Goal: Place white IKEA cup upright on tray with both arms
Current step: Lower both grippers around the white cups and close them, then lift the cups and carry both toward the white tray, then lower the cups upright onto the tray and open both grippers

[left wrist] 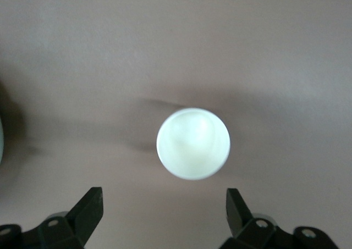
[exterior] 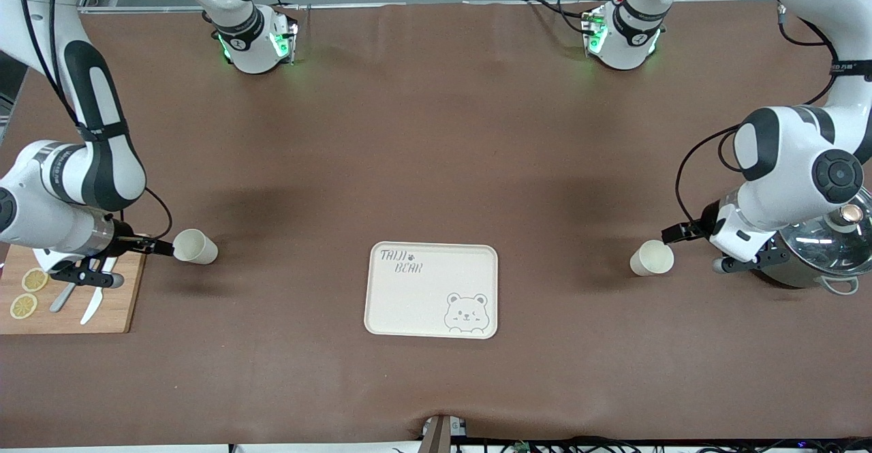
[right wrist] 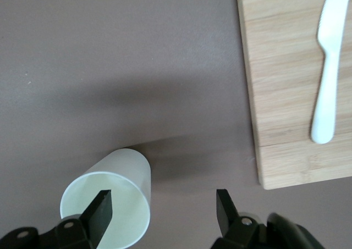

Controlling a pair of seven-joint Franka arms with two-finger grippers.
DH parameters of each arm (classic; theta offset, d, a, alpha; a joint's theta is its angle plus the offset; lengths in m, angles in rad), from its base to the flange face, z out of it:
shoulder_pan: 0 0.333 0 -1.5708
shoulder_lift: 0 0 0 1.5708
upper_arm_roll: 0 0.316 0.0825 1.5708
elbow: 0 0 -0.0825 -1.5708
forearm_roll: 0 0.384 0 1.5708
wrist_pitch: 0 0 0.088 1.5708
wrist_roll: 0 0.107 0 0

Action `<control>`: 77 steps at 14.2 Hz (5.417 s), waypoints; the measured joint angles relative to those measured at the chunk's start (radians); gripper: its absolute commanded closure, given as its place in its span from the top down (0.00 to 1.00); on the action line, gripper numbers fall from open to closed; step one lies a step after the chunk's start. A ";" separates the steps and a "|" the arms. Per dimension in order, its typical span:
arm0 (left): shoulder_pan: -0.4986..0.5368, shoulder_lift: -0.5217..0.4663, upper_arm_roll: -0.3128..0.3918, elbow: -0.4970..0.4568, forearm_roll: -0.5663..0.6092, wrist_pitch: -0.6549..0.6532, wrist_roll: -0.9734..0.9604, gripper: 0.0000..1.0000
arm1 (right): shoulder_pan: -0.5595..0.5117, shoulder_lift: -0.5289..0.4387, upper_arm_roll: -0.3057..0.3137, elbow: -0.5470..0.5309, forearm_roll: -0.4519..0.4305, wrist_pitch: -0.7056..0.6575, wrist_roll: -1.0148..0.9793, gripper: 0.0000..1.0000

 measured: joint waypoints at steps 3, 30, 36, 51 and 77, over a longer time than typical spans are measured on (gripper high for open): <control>0.008 0.043 0.000 -0.001 0.000 0.057 0.000 0.73 | 0.001 0.015 0.002 -0.002 0.025 0.000 0.007 0.70; -0.040 0.131 -0.060 0.081 0.000 0.181 -0.006 0.00 | 0.203 -0.031 0.047 0.162 0.142 -0.165 0.460 0.00; -0.177 0.131 -0.066 0.163 0.000 0.124 -0.183 0.00 | 0.391 0.029 0.050 0.160 0.160 0.002 0.919 0.00; -0.487 0.327 -0.058 0.347 0.092 0.123 -0.657 0.00 | 0.633 0.201 0.050 0.215 0.160 0.220 1.415 0.00; -0.328 0.178 -0.041 0.468 0.178 -0.161 -0.493 1.00 | 0.398 -0.183 0.012 0.346 -0.018 -0.406 0.812 1.00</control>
